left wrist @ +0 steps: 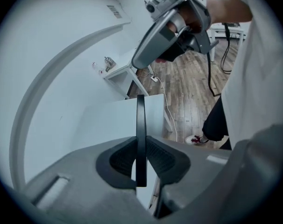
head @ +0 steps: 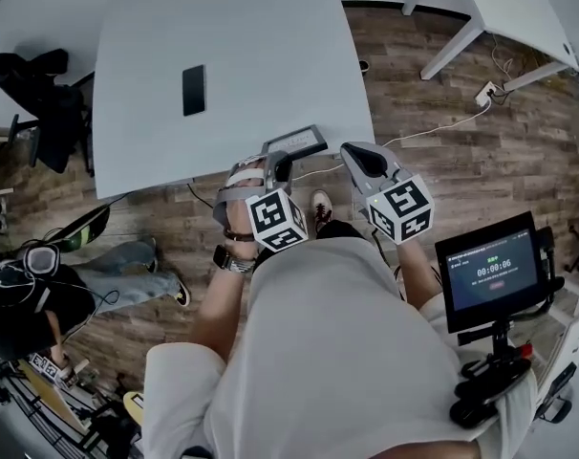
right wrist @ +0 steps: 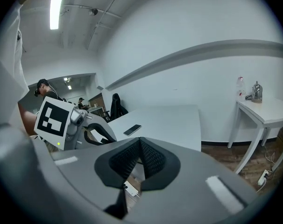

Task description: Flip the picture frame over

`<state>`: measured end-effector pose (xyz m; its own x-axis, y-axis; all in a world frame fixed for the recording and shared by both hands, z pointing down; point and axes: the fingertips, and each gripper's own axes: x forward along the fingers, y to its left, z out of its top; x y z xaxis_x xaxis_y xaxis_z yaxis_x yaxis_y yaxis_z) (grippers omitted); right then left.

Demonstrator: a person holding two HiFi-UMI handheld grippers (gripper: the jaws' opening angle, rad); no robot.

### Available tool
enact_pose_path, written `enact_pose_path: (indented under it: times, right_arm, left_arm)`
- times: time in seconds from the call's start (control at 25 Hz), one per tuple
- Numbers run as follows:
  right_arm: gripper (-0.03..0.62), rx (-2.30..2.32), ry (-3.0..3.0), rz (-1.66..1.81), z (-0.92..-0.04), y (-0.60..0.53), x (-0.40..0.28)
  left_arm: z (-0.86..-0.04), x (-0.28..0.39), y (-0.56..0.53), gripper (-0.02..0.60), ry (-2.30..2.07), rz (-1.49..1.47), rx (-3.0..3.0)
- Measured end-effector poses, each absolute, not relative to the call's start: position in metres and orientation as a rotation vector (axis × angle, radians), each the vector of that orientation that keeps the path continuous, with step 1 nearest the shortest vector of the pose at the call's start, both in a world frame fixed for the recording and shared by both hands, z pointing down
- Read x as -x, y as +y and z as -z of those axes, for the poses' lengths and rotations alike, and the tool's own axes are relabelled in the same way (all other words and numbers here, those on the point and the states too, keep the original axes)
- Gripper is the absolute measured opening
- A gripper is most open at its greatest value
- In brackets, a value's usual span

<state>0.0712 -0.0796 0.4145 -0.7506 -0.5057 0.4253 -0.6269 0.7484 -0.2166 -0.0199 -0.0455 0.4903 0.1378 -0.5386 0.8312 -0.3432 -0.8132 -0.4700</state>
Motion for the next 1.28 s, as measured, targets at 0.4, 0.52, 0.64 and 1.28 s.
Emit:
enact_pose_path:
  times: [0.4, 0.52, 0.64, 1.28]
  right_arm:
    - [0.002, -0.803, -2.632, -0.516, -0.416, -0.104, -0.083]
    - [0.002, -0.797, -2.629, -0.526, -0.417, -0.102, -0.082]
    - [0.002, -0.809, -2.627, -0.529, -0.418, -0.104, -0.082]
    - [0.002, -0.929, -2.507, -0.588, -0.435, -0.172, -0.058]
  left_arm:
    - [-0.480, 0.022, -0.062, 0.069, 0.877, 1.798, 2.462]
    - [-0.477, 0.030, -0.067, 0.069, 0.900, 1.809, 2.490]
    - [-0.473, 0.034, -0.077, 0.069, 0.924, 1.789, 2.503]
    - [-0.481, 0.077, -0.173, 0.072, 0.765, 1.696, 2.691]
